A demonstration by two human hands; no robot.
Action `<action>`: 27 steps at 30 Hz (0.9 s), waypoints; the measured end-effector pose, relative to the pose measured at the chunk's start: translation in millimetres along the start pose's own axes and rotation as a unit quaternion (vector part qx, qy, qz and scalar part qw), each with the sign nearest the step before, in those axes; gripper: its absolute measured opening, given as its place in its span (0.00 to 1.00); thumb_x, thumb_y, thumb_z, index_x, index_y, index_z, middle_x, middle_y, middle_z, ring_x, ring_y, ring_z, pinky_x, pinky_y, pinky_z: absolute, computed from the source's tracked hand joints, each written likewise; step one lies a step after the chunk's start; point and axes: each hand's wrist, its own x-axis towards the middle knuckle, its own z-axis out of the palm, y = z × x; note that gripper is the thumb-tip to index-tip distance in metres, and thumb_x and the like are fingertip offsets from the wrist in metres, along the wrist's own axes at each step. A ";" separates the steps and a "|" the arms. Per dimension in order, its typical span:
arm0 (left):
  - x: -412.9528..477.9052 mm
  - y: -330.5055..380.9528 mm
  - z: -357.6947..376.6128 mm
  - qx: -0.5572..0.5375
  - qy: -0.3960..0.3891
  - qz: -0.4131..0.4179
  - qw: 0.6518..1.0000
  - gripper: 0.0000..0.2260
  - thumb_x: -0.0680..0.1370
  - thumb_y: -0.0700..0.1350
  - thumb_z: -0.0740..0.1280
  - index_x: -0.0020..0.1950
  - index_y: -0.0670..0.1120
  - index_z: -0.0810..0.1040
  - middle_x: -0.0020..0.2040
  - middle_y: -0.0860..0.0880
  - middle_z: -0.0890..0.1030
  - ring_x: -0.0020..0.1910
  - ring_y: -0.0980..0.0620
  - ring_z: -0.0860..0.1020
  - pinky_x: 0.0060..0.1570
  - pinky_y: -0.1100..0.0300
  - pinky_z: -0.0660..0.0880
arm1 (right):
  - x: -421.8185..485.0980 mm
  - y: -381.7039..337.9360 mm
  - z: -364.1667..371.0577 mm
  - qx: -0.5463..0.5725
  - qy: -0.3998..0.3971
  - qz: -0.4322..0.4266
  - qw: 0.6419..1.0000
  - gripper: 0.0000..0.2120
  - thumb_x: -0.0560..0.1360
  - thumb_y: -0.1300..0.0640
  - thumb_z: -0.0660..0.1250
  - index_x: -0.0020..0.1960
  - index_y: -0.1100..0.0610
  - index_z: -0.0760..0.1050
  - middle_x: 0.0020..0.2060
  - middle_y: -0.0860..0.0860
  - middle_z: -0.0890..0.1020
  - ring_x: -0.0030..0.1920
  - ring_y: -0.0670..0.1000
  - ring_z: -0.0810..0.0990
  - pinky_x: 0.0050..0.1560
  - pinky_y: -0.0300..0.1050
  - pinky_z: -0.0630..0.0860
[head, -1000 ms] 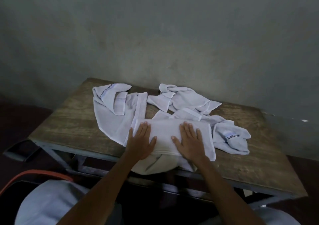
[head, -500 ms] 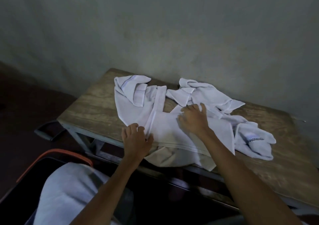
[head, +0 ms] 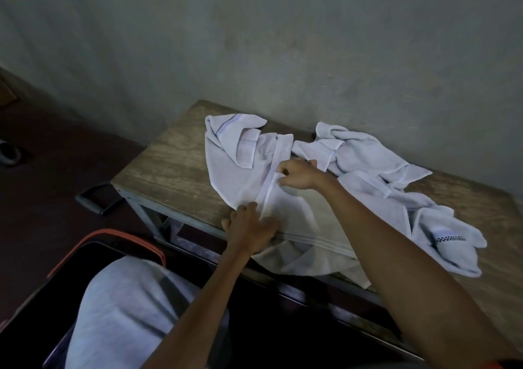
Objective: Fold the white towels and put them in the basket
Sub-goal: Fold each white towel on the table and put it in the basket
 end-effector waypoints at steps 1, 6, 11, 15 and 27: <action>3.8 2.2 -1.7 -0.003 -0.009 -0.005 1.000 0.28 0.71 0.62 0.63 0.66 0.48 0.68 0.63 0.45 0.70 0.64 0.42 0.66 0.63 0.46 0.60 | -2.0 0.5 -4.6 0.029 -0.004 0.000 1.000 0.13 0.71 0.54 0.62 0.33 0.51 0.59 0.32 0.48 0.64 0.37 0.49 0.65 0.43 0.47 0.58; 18.2 14.2 -18.8 -0.090 0.007 0.068 0.994 0.12 0.71 0.58 0.67 0.38 0.51 0.77 0.37 0.53 0.77 0.45 0.50 0.76 0.51 0.54 0.69 | -25.5 0.7 -27.4 0.181 -0.020 -0.009 0.983 0.04 0.71 0.57 0.66 0.40 0.51 0.71 0.35 0.45 0.71 0.37 0.46 0.68 0.42 0.43 0.62; 8.9 15.7 -26.4 -0.195 -0.045 0.051 0.979 0.05 0.72 0.45 0.70 0.42 0.48 0.75 0.35 0.54 0.77 0.37 0.52 0.76 0.40 0.58 0.74 | -53.7 -0.5 -52.2 0.229 0.015 -0.021 0.973 0.03 0.73 0.61 0.66 0.47 0.55 0.76 0.36 0.45 0.73 0.37 0.42 0.72 0.39 0.37 0.67; 0.2 7.1 -26.6 -0.200 -0.048 0.057 0.977 0.14 0.63 0.54 0.69 0.43 0.48 0.76 0.37 0.49 0.81 0.39 0.49 0.80 0.46 0.52 0.79 | -71.1 4.1 -66.0 0.250 0.034 0.001 0.968 0.03 0.76 0.61 0.64 0.48 0.58 0.76 0.33 0.50 0.71 0.23 0.41 0.70 0.23 0.35 0.63; -59.0 77.6 -5.2 -0.284 0.133 0.196 0.929 0.03 0.70 0.43 0.69 0.40 0.48 0.75 0.34 0.52 0.78 0.34 0.56 0.76 0.35 0.63 0.73 | -135.3 60.7 -80.0 0.383 0.157 0.009 0.910 0.06 0.73 0.70 0.63 0.45 0.62 0.76 0.31 0.50 0.81 0.30 0.47 0.77 0.33 0.37 0.70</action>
